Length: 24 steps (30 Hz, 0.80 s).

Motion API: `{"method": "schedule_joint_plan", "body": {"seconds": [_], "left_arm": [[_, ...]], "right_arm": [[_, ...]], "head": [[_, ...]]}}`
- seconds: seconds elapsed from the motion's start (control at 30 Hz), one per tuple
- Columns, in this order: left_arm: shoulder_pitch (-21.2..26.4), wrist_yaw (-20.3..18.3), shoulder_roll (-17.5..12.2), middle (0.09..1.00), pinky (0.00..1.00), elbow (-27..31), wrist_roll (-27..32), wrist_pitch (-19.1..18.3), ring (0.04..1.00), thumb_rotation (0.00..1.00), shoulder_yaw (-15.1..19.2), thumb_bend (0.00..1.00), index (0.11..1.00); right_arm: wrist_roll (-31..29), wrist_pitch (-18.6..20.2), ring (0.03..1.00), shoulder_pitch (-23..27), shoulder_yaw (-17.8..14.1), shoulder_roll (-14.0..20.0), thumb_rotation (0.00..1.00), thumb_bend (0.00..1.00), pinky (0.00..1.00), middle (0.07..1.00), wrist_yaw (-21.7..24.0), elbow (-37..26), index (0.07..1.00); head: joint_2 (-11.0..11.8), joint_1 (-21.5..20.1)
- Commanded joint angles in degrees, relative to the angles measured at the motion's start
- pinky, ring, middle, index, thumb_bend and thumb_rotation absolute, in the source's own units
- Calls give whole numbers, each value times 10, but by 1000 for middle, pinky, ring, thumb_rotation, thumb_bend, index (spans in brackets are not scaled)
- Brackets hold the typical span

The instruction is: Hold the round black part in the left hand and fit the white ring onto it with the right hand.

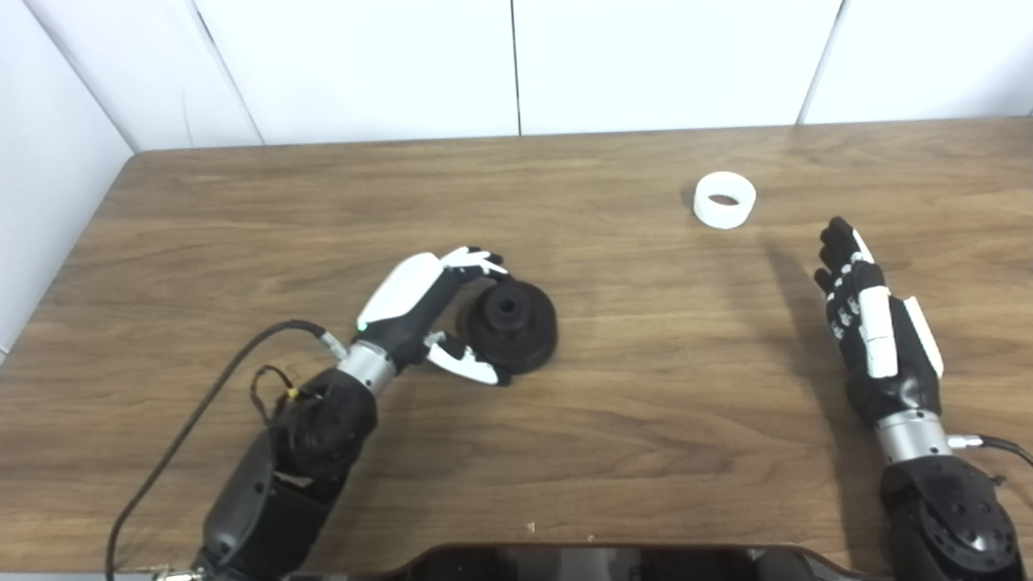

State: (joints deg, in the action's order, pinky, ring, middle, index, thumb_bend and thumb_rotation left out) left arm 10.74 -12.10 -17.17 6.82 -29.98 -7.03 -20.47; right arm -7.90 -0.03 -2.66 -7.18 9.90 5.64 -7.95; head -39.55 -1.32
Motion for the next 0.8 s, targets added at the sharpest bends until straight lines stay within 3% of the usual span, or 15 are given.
{"method": "schedule_joint_plan", "body": {"seconds": [0.0, 0.2, 0.43, 0.77], "left_arm": [[-9, -2, 6, 884, 904, 6, -24, 11, 952, 81, -19, 521, 494], [-23, -3, 27, 898, 905, 9, -31, 17, 964, 81, -37, 521, 495], [-43, -10, 37, 907, 989, 35, -37, 5, 981, 81, -56, 521, 495], [-64, -33, 25, 919, 919, 68, -41, -9, 986, 86, -63, 519, 495]], "right_arm": [[-3, -3, 1000, -5, 4, -10, 968, 632, 1000, 976, -3, -6, 975], [-4, 1, 1000, -7, 3, -11, 969, 636, 1000, 977, -3, -9, 981], [-10, 7, 1000, -8, 2, -12, 963, 630, 1000, 981, 0, -15, 986], [-15, 14, 1000, -6, -1, -9, 960, 642, 1000, 982, 2, -22, 987]], "head": [[0, -1], [-2, -3], [-5, -6], [-9, -6]]}}
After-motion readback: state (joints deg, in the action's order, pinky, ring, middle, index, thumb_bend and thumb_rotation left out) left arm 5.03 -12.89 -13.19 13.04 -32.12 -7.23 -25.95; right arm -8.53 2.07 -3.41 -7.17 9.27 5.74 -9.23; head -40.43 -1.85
